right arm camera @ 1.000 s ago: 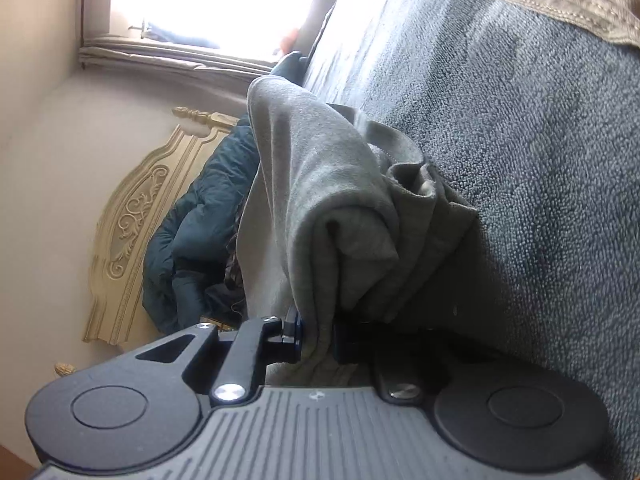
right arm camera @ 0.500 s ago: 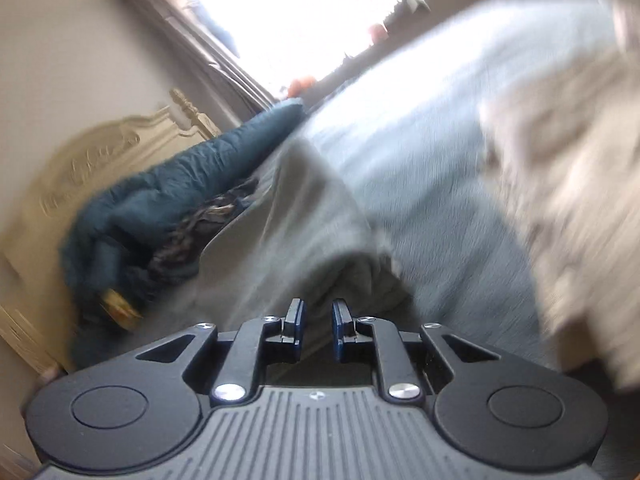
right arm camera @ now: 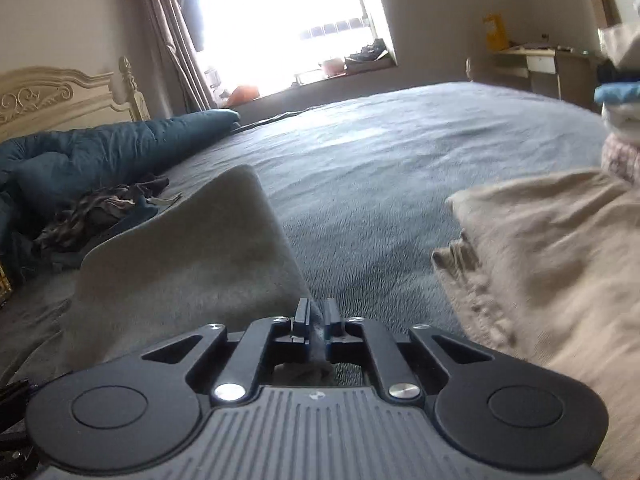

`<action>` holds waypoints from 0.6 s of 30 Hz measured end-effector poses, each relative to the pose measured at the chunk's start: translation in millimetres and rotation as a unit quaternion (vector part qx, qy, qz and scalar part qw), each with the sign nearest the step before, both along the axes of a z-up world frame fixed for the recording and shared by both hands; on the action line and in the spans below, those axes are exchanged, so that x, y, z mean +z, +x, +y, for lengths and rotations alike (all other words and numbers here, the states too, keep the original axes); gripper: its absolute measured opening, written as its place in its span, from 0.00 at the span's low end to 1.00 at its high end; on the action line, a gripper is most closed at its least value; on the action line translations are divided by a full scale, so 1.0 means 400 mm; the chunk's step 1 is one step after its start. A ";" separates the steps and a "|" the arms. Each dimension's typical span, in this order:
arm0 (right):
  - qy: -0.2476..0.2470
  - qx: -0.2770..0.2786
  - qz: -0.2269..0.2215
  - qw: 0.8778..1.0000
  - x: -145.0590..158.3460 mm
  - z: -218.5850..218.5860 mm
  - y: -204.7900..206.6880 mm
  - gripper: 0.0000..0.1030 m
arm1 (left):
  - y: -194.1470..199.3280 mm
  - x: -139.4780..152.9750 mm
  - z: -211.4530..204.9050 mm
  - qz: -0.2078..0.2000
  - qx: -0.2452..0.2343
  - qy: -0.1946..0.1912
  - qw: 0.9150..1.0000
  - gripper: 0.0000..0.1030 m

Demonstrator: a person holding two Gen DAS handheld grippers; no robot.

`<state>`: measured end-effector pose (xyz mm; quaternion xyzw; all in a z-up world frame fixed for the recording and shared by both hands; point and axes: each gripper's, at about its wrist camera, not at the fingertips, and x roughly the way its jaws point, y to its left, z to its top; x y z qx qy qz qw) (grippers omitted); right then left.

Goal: Fold clothes
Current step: 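Release the grey garment from the right tool and withdraw it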

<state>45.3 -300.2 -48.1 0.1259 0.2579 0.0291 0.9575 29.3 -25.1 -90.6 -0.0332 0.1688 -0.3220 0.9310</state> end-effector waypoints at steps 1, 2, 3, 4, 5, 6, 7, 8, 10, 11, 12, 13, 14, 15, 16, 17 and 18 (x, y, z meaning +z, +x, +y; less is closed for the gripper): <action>-0.003 0.011 -0.015 1.000 0.028 0.005 -0.008 0.07 | 0.004 -0.001 0.005 0.004 0.000 -0.007 1.000 0.36; -0.007 0.022 -0.031 0.999 0.057 0.018 -0.011 0.07 | 0.005 -0.001 0.006 0.005 0.000 -0.009 1.000 0.36; -0.016 0.036 -0.042 0.998 0.081 0.039 -0.002 0.07 | 0.005 -0.001 0.008 0.006 0.000 -0.011 1.000 0.37; -0.026 0.052 -0.045 0.997 0.090 0.062 0.023 0.07 | 0.006 -0.001 0.009 0.007 0.000 -0.014 1.000 0.37; -0.036 0.068 -0.048 0.996 0.099 0.085 0.048 0.07 | 0.007 -0.002 0.010 0.008 -0.001 -0.016 1.000 0.37; -0.045 0.084 -0.051 0.994 0.108 0.109 0.074 0.07 | 0.008 -0.002 0.012 0.009 -0.001 -0.018 1.000 0.37; -0.053 0.099 -0.052 0.992 0.114 0.129 0.102 0.07 | 0.009 -0.002 0.013 0.010 -0.001 -0.020 1.000 0.37; -0.053 0.098 -0.033 0.993 0.093 0.130 0.147 0.07 | 0.010 -0.003 0.015 0.011 -0.001 -0.023 1.000 0.37; -0.077 0.074 0.032 0.994 -0.006 0.124 0.246 0.01 | 0.012 -0.003 0.017 0.013 -0.001 -0.027 1.000 0.37; -0.086 0.061 0.061 0.993 -0.052 0.120 0.291 0.01 | 0.013 -0.004 0.019 0.014 -0.001 -0.030 0.999 0.37; -0.079 0.044 0.070 0.993 -0.073 0.106 0.308 0.07 | 0.014 -0.004 0.020 0.015 -0.001 -0.032 0.999 0.37; -0.068 0.042 0.073 0.994 -0.059 0.096 0.308 0.07 | 0.015 -0.004 0.021 0.016 -0.001 -0.034 0.999 0.37; -0.057 0.040 0.075 0.995 -0.044 0.087 0.307 0.07 | 0.016 -0.004 0.023 0.017 -0.001 -0.037 0.999 0.37; -0.058 0.048 0.068 0.995 -0.016 0.092 0.298 0.07 | 0.017 -0.005 0.024 0.018 -0.002 -0.039 0.999 0.37; -0.059 0.056 0.061 0.995 0.011 0.096 0.289 0.07 | 0.018 -0.005 0.025 0.019 -0.002 -0.041 0.999 0.37; -0.058 0.065 0.054 0.995 0.038 0.101 0.282 0.07 | 0.018 -0.005 0.024 0.019 -0.002 -0.039 0.999 0.37; -0.046 0.078 0.049 0.995 0.056 0.109 0.289 0.07 | 0.016 -0.004 0.021 0.017 -0.001 -0.036 0.999 0.37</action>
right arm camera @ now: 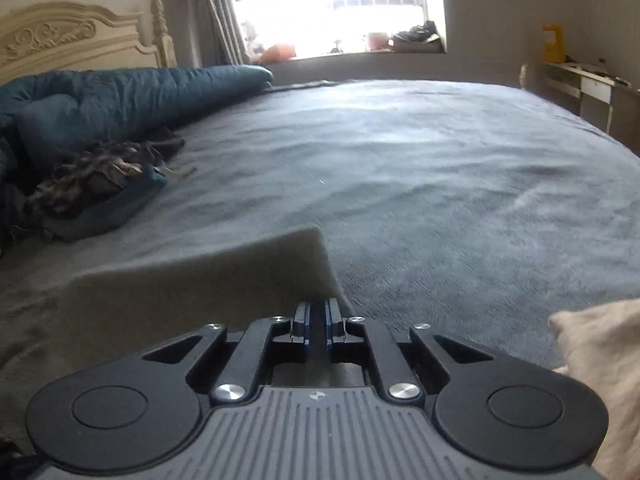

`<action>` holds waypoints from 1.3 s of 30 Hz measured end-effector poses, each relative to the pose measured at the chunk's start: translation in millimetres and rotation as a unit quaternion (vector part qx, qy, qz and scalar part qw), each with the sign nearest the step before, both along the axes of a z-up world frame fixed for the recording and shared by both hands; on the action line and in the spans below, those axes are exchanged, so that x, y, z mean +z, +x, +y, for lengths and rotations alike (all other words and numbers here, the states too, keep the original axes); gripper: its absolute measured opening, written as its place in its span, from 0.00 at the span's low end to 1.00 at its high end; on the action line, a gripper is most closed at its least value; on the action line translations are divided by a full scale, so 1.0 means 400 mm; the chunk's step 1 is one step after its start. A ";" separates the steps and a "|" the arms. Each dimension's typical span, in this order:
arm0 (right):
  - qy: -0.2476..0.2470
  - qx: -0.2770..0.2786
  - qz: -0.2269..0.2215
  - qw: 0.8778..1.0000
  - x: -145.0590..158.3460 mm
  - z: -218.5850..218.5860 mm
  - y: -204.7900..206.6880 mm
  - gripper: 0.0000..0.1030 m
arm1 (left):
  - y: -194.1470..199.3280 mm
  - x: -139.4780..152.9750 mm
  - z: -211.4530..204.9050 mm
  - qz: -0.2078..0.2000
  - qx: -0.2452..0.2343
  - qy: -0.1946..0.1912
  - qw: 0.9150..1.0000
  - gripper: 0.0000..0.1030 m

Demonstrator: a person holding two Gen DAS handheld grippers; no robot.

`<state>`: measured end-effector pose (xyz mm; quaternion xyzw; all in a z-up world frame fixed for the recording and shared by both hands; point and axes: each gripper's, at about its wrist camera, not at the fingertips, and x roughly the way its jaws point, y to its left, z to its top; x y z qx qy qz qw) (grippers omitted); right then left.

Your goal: Fold clothes

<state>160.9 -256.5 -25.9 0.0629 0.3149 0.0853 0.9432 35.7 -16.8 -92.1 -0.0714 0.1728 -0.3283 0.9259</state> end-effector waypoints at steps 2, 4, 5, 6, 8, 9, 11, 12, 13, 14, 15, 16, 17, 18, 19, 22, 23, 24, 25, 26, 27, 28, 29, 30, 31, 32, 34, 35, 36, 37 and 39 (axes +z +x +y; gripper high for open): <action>0.025 0.024 -0.006 0.999 0.033 0.016 0.017 0.07 | -0.003 0.001 -0.005 -0.004 0.002 0.007 1.000 0.38; 0.022 0.026 0.018 0.999 0.007 0.036 0.085 0.05 | -0.005 0.002 -0.008 -0.006 0.002 0.010 1.000 0.38; 0.021 0.021 0.033 0.999 -0.018 0.044 0.123 0.05 | -0.004 0.002 -0.008 -0.005 0.001 0.010 1.000 0.38; 0.028 0.007 0.048 0.998 -0.048 0.037 0.158 0.02 | -0.004 0.002 -0.008 -0.005 0.000 0.009 1.000 0.38; 0.043 -0.022 0.084 0.995 -0.092 0.017 0.221 0.01 | -0.007 0.002 -0.009 -0.007 -0.001 0.012 1.000 0.38; 0.060 -0.033 0.096 0.993 -0.098 0.002 0.238 0.00 | -0.008 0.002 -0.009 -0.009 0.001 0.014 1.000 0.38; 0.062 -0.048 0.087 0.993 -0.073 -0.004 0.235 0.01 | -0.011 0.002 -0.009 -0.011 0.002 0.016 1.000 0.38; 0.051 -0.040 0.059 0.996 -0.043 0.007 0.212 0.05 | -0.012 0.002 -0.009 -0.012 0.003 0.017 1.000 0.38; 0.047 -0.023 0.026 0.998 -0.007 0.021 0.180 0.06 | -0.012 0.003 -0.010 -0.013 0.004 0.019 1.000 0.38; 0.043 -0.005 -0.007 0.999 0.029 0.036 0.149 0.06 | -0.012 0.003 -0.011 -0.015 0.005 0.021 1.000 0.38; 0.051 0.032 -0.036 0.998 0.065 0.058 0.116 0.06 | -0.013 0.003 -0.013 -0.016 0.006 0.024 1.000 0.38; 0.052 0.076 -0.056 0.994 0.093 0.087 0.090 0.06 | -0.013 0.003 -0.014 -0.017 0.007 0.025 1.000 0.38; 0.048 0.130 -0.061 0.988 0.108 0.125 0.073 0.08 | -0.013 0.003 -0.014 -0.018 0.007 0.027 0.999 0.38; 0.043 0.184 -0.064 0.980 0.120 0.163 0.058 0.08 | -0.014 0.003 -0.015 -0.019 0.008 0.028 0.999 0.38; 0.031 0.236 -0.049 0.970 0.112 0.208 0.058 0.08 | -0.014 0.003 -0.015 -0.020 0.009 0.029 0.999 0.38; -0.036 0.322 0.000 0.946 0.038 0.340 0.087 0.07 | -0.006 0.001 -0.006 -0.013 0.007 0.018 1.000 0.38; -0.050 0.310 0.018 0.949 -0.004 0.361 0.119 0.07 | -0.003 0.001 -0.002 -0.011 0.006 0.015 1.000 0.39; -0.060 0.296 0.036 0.953 -0.046 0.380 0.152 0.00 | -0.001 0.000 0.001 -0.008 0.005 0.011 1.000 0.39; -0.050 0.268 0.053 0.961 -0.076 0.382 0.187 0.00 | 0.002 -0.001 0.004 -0.006 0.005 0.007 1.000 0.39; -0.024 0.248 0.064 0.966 -0.082 0.370 0.212 0.00 | 0.005 -0.001 0.007 -0.003 0.004 0.004 1.000 0.39; -0.008 0.223 0.065 0.973 -0.072 0.356 0.223 0.00 | 0.007 -0.002 0.010 -0.001 0.003 0.000 1.000 0.39; -0.011 0.203 0.050 0.978 -0.053 0.338 0.211 0.00 | 0.010 -0.003 0.013 0.001 0.003 -0.004 1.000 0.39; -0.012 0.184 0.036 0.982 -0.031 0.317 0.196 0.00 | 0.012 -0.003 0.016 0.004 0.002 -0.007 1.000 0.39; -0.008 0.174 0.021 0.985 0.003 0.271 0.158 0.02 | 0.011 -0.002 0.015 0.003 0.002 -0.007 1.000 0.39; -0.004 0.163 0.005 0.987 0.038 0.225 0.120 0.02 | 0.009 -0.001 0.013 0.001 0.003 -0.006 1.000 0.39; -0.001 0.153 -0.010 0.988 0.073 0.180 0.083 0.02 | 0.008 -0.001 0.011 0.000 0.003 -0.004 1.000 0.39; 0.000 0.124 -0.036 0.992 0.141 0.084 -0.007 0.05 | 0.004 -0.001 0.007 -0.002 0.004 -0.001 1.000 0.39; -0.003 0.109 -0.046 0.993 0.170 0.038 -0.054 0.05 | 0.002 -0.001 0.006 -0.003 0.004 0.000 1.000 0.39; -0.001 0.110 -0.040 0.993 0.157 0.018 -0.080 0.05 | 0.003 -0.001 0.006 -0.001 0.003 -0.002 1.000 0.39; 0.000 0.111 -0.034 0.993 0.145 -0.003 -0.106 0.05 | 0.005 -0.002 0.007 0.000 0.003 -0.004 1.000 0.39; 0.002 0.113 -0.021 0.993 0.120 -0.043 -0.158 0.05 | 0.007 -0.002 0.009 0.003 0.001 -0.007 1.000 0.39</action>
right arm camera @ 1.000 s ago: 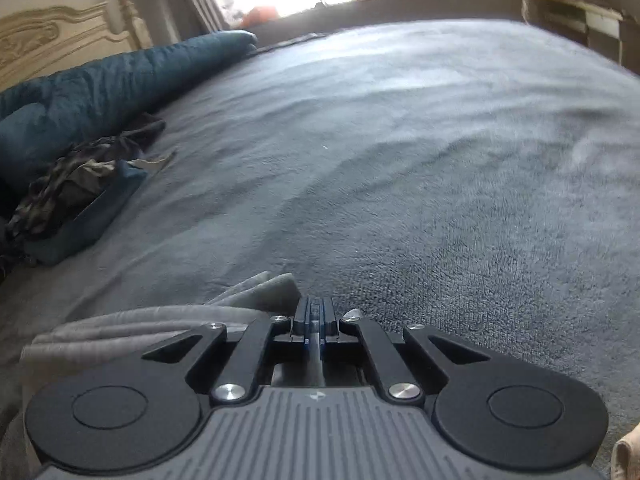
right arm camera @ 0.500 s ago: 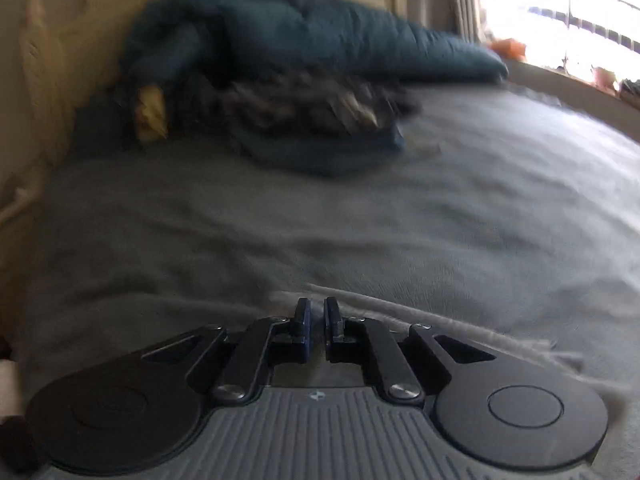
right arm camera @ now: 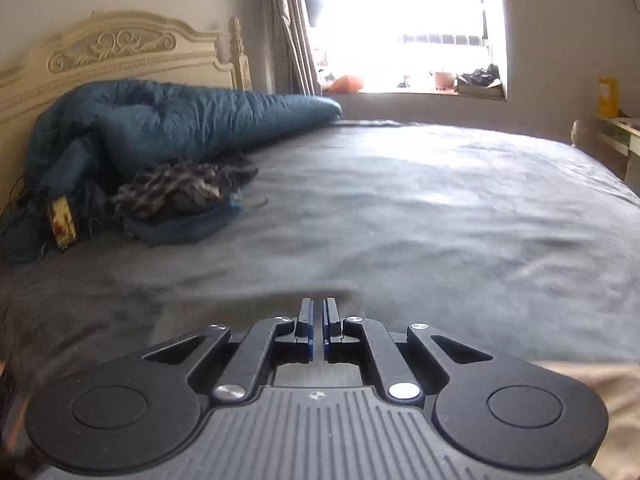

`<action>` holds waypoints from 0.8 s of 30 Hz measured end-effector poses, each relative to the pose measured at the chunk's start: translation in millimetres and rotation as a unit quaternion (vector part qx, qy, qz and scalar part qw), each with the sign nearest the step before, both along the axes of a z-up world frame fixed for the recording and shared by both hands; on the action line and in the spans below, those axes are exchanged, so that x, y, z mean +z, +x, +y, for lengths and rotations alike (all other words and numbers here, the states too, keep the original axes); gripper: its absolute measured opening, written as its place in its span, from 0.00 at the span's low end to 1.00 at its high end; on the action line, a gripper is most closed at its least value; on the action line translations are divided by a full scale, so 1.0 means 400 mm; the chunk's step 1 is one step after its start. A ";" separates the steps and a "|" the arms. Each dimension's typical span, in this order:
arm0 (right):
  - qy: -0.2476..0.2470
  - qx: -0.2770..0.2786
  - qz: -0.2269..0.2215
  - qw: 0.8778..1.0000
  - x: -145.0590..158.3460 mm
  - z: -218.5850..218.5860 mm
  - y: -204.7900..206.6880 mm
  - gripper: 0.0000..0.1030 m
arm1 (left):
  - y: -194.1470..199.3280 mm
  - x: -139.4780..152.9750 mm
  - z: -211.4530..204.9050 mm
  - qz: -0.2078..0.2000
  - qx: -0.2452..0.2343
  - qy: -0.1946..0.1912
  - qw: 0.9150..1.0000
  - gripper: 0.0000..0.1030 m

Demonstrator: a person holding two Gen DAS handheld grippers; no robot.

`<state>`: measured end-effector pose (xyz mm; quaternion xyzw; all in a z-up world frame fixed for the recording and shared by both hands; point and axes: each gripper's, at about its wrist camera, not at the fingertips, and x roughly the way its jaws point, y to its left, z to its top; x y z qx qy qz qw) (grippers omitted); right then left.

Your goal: Fold clothes

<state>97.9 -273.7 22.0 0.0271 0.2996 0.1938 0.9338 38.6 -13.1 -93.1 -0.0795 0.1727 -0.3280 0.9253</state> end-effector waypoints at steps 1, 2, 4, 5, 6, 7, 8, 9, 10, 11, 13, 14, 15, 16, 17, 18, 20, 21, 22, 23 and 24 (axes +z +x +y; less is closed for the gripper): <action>0.001 0.001 0.006 1.000 -0.013 -0.020 -0.026 0.05 | 0.003 -0.001 0.002 0.002 -0.001 -0.003 1.000 0.39; 0.001 0.002 0.012 1.000 -0.025 -0.040 -0.052 0.05 | 0.005 -0.001 0.004 0.004 -0.001 -0.005 1.000 0.39; 0.002 0.004 0.025 1.000 -0.052 -0.078 -0.100 0.05 | 0.006 -0.001 0.005 0.008 -0.001 -0.007 1.000 0.39; 0.005 -0.002 0.034 0.999 -0.083 -0.078 -0.097 0.04 | 0.004 0.001 0.003 0.010 -0.003 -0.006 1.000 0.39; 0.008 -0.008 0.042 0.999 -0.113 -0.078 -0.093 0.00 | 0.003 0.003 0.002 0.013 -0.005 -0.005 1.000 0.39; 0.011 -0.013 0.051 0.999 -0.143 -0.078 -0.090 0.00 | 0.002 0.010 0.003 0.018 0.000 -0.004 1.000 0.39; 0.016 -0.019 0.057 0.998 -0.167 -0.079 -0.087 0.00 | 0.000 0.017 0.003 0.023 0.005 -0.003 1.000 0.40; 0.031 -0.020 0.052 0.998 -0.142 -0.091 -0.090 0.02 | -0.003 0.030 0.011 0.030 0.008 -0.006 1.000 0.44; 0.047 -0.022 0.046 0.998 -0.117 -0.103 -0.093 0.12 | -0.009 0.042 0.028 0.037 0.018 -0.018 0.999 0.47; 0.062 -0.023 0.040 0.997 -0.092 -0.114 -0.095 0.22 | -0.013 0.053 0.045 0.045 0.028 -0.032 0.998 0.56; 0.093 -0.026 0.029 0.995 -0.043 -0.138 -0.101 0.58 | -0.003 0.047 0.082 0.079 0.046 -0.070 0.993 0.63; 0.108 -0.026 0.025 0.993 -0.020 -0.149 -0.101 0.62 | 0.002 0.044 0.101 0.096 0.054 -0.089 0.990 0.64; 0.123 -0.019 0.035 0.992 -0.016 -0.154 -0.081 0.68 | 0.007 0.041 0.119 0.112 0.063 -0.108 0.986 0.64; 0.134 -0.017 0.050 0.990 -0.022 -0.154 -0.055 0.73 | 0.012 0.038 0.137 0.129 0.072 -0.127 0.981 0.65; 0.140 -0.019 0.068 0.988 -0.034 -0.152 -0.024 0.76 | 0.017 0.035 0.156 0.145 0.081 -0.145 0.975 0.65; 0.146 -0.019 0.093 0.985 -0.056 -0.149 0.011 0.80 | 0.023 0.032 0.173 0.162 0.088 -0.163 0.969 0.65; 0.159 -0.039 0.153 0.975 -0.109 -0.157 0.075 0.81 | 0.047 0.003 0.183 0.207 0.074 -0.191 0.957 0.65; 0.164 -0.047 0.182 0.968 -0.137 -0.164 0.097 0.81 | 0.055 -0.011 0.183 0.222 0.059 -0.205 0.951 0.66; 0.170 -0.053 0.209 0.962 -0.163 -0.171 0.118 0.81 | 0.063 -0.023 0.184 0.236 0.046 -0.217 0.946 0.66; 0.183 -0.049 0.228 0.955 -0.183 -0.180 0.130 0.81 | 0.069 -0.028 0.182 0.240 0.041 -0.226 0.943 0.67; 0.199 -0.045 0.247 0.947 -0.205 -0.188 0.134 0.81 | 0.074 -0.032 0.181 0.243 0.037 -0.234 0.941 0.69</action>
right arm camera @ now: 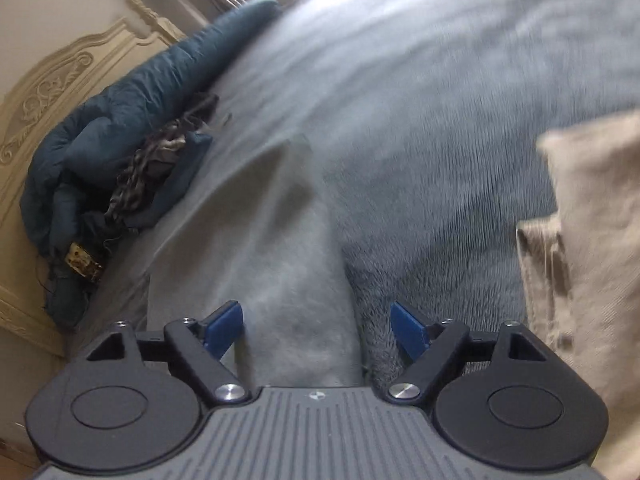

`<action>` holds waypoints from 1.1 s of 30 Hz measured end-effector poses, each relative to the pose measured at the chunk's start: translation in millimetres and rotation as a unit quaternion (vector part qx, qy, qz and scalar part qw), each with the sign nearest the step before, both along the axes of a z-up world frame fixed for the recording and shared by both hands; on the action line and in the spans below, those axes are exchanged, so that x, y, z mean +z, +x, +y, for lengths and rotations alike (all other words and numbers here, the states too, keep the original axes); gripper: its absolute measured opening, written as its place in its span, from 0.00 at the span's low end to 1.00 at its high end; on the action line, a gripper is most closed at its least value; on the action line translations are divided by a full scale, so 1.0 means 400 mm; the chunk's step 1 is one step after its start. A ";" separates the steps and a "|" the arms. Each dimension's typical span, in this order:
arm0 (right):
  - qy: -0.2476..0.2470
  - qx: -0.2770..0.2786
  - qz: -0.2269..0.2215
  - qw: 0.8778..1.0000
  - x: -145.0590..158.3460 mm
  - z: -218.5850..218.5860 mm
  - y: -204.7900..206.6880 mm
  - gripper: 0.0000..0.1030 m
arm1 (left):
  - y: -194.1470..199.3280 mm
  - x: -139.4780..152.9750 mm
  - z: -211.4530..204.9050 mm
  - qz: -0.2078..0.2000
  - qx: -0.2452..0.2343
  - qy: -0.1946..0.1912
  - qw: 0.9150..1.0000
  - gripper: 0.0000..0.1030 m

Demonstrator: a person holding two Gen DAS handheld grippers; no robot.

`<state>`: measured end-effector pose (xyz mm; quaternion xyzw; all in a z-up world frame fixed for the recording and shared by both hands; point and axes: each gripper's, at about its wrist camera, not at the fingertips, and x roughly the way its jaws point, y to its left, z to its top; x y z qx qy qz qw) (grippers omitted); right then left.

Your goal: Fold clothes

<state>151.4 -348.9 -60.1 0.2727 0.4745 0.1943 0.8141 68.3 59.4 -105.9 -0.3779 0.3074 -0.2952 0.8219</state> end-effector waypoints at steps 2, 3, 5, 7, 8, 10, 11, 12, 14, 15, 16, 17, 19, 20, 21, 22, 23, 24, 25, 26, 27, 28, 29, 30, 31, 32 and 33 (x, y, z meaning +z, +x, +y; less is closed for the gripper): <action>0.032 0.015 0.020 0.999 -0.029 -0.010 0.002 0.82 | 0.011 -0.009 -0.003 0.005 -0.005 -0.020 1.000 0.72; 0.043 0.025 0.023 0.999 -0.035 -0.010 0.000 0.84 | 0.017 -0.013 -0.004 0.008 -0.008 -0.029 1.000 0.72; 0.074 0.037 0.029 0.996 -0.051 -0.009 0.004 0.86 | 0.029 -0.022 -0.006 0.013 -0.013 -0.049 0.999 0.72; 0.092 0.041 0.028 0.994 -0.052 -0.002 -0.012 0.86 | 0.040 -0.031 -0.009 0.018 -0.018 -0.069 0.997 0.72; 0.097 0.041 0.026 0.994 -0.048 0.003 -0.028 0.86 | 0.046 -0.035 -0.010 0.021 -0.021 -0.079 0.996 0.71; 0.106 0.039 0.020 0.993 -0.038 0.014 -0.059 0.79 | 0.049 -0.036 -0.006 0.024 -0.024 -0.090 0.995 0.69; 0.111 0.038 0.017 0.993 -0.034 0.020 -0.075 0.76 | 0.047 -0.033 0.000 0.023 -0.027 -0.092 0.995 0.67; 0.115 0.038 0.015 0.993 -0.029 0.025 -0.090 0.72 | 0.043 -0.029 0.010 0.022 -0.031 -0.094 0.995 0.67; 0.124 0.036 0.009 0.992 -0.019 0.036 -0.121 0.69 | 0.038 -0.020 0.034 0.020 -0.039 -0.098 0.994 0.67; 0.129 0.035 0.007 0.991 -0.015 0.042 -0.137 0.68 | 0.036 -0.012 0.046 0.017 -0.043 -0.100 0.994 0.67; 0.134 0.035 0.004 0.990 -0.010 0.047 -0.152 0.67 | 0.033 -0.004 0.059 0.014 -0.046 -0.101 0.994 0.67; 0.138 0.034 0.001 0.990 -0.005 0.053 -0.168 0.66 | 0.030 0.004 0.072 0.011 -0.050 -0.103 0.993 0.67; 0.138 0.032 -0.008 0.990 0.000 0.062 -0.213 0.66 | 0.015 0.023 0.095 0.004 -0.061 -0.100 0.993 0.67; 0.133 0.030 -0.013 0.990 0.002 0.066 -0.240 0.66 | 0.008 0.025 0.097 0.004 -0.058 -0.086 0.995 0.67; 0.129 0.029 -0.019 0.991 0.003 0.071 -0.267 0.65 | 0.000 0.028 0.100 0.004 -0.056 -0.073 0.996 0.67; 0.125 0.028 -0.024 0.991 0.005 0.075 -0.295 0.65 | -0.007 0.030 0.103 0.004 -0.053 -0.060 0.997 0.67; 0.121 0.027 -0.030 0.992 0.006 0.079 -0.322 0.65 | -0.014 0.033 0.106 0.004 -0.050 -0.046 0.998 0.67; 0.117 0.025 -0.036 0.992 0.007 0.083 -0.350 0.65 | -0.022 0.036 0.108 0.004 -0.047 -0.033 0.998 0.67; 0.111 0.023 -0.041 0.993 0.008 0.086 -0.375 0.65 | -0.029 0.038 0.111 0.004 -0.045 -0.020 0.999 0.67; 0.089 0.015 -0.044 0.995 0.002 0.078 -0.387 0.65 | -0.036 0.041 0.114 0.004 -0.042 -0.006 0.999 0.66; 0.076 0.001 -0.044 0.996 0.002 0.063 -0.396 0.65 | -0.044 0.043 0.117 0.003 -0.039 0.007 0.999 0.65; 0.071 -0.014 -0.049 0.996 0.009 0.043 -0.406 0.65 | -0.051 0.046 0.119 0.003 -0.036 0.020 0.999 0.65; 0.069 -0.028 -0.064 0.995 0.028 0.024 -0.415 0.65 | -0.058 0.048 0.122 0.003 -0.033 0.034 0.999 0.66; 0.062 -0.038 -0.094 0.993 0.060 0.009 -0.424 0.65 | -0.064 0.053 0.123 0.001 -0.031 0.048 0.998 0.67; 0.054 -0.047 -0.125 0.990 0.093 -0.003 -0.433 0.65 | -0.058 0.078 0.097 -0.022 -0.033 0.071 0.997 0.67; 0.034 -0.048 -0.165 0.984 0.131 0.002 -0.439 0.65 | -0.051 0.103 0.072 -0.045 -0.036 0.094 0.994 0.68; 0.006 -0.043 -0.209 0.977 0.165 0.020 -0.441 0.64 | -0.044 0.127 0.047 -0.067 -0.038 0.117 0.990 0.68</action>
